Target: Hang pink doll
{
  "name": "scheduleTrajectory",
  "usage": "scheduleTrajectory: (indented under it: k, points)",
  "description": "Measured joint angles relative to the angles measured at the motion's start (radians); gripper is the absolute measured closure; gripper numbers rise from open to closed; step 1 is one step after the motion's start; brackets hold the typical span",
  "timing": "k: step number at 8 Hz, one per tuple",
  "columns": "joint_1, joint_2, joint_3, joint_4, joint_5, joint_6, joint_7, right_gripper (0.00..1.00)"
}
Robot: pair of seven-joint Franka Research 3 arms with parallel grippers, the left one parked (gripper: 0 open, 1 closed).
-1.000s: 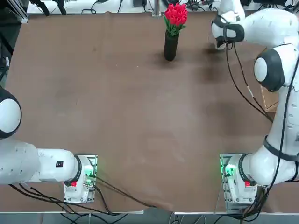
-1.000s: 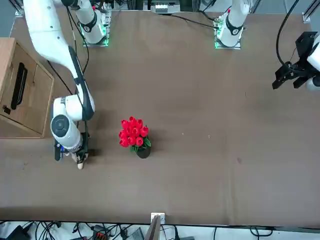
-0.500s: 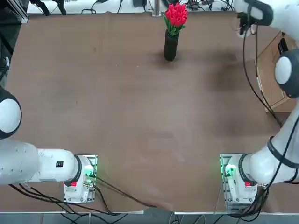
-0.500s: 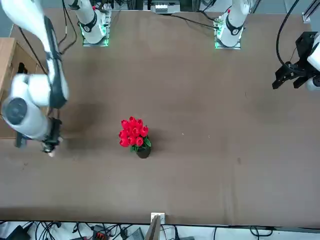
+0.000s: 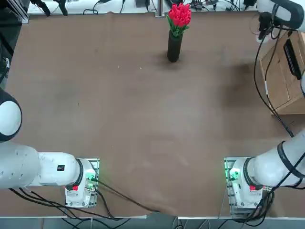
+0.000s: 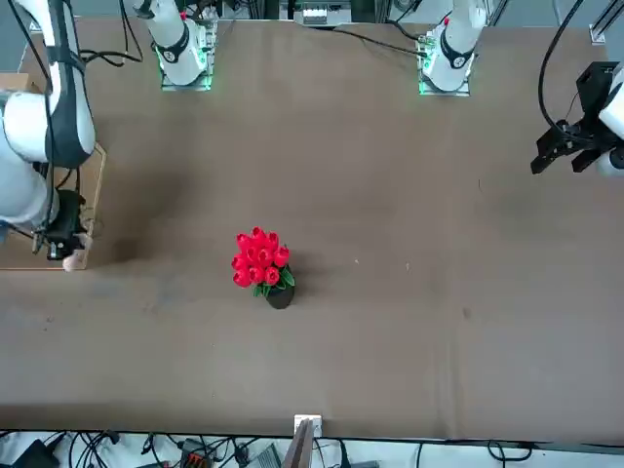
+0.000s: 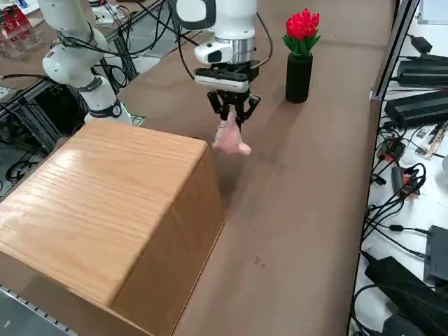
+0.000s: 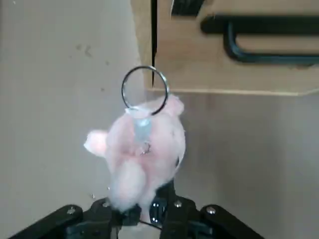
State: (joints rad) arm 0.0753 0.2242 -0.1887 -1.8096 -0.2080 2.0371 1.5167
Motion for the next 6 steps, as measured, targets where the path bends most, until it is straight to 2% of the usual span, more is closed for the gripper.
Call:
scheduleTrajectory:
  k: [4,6]
  points:
    - [-0.07,-0.053,-0.005,-0.066,0.0,0.069,-0.072,0.89]
    - [-0.076,-0.062,-0.005,-0.097,0.0,0.087,-0.078,0.89]
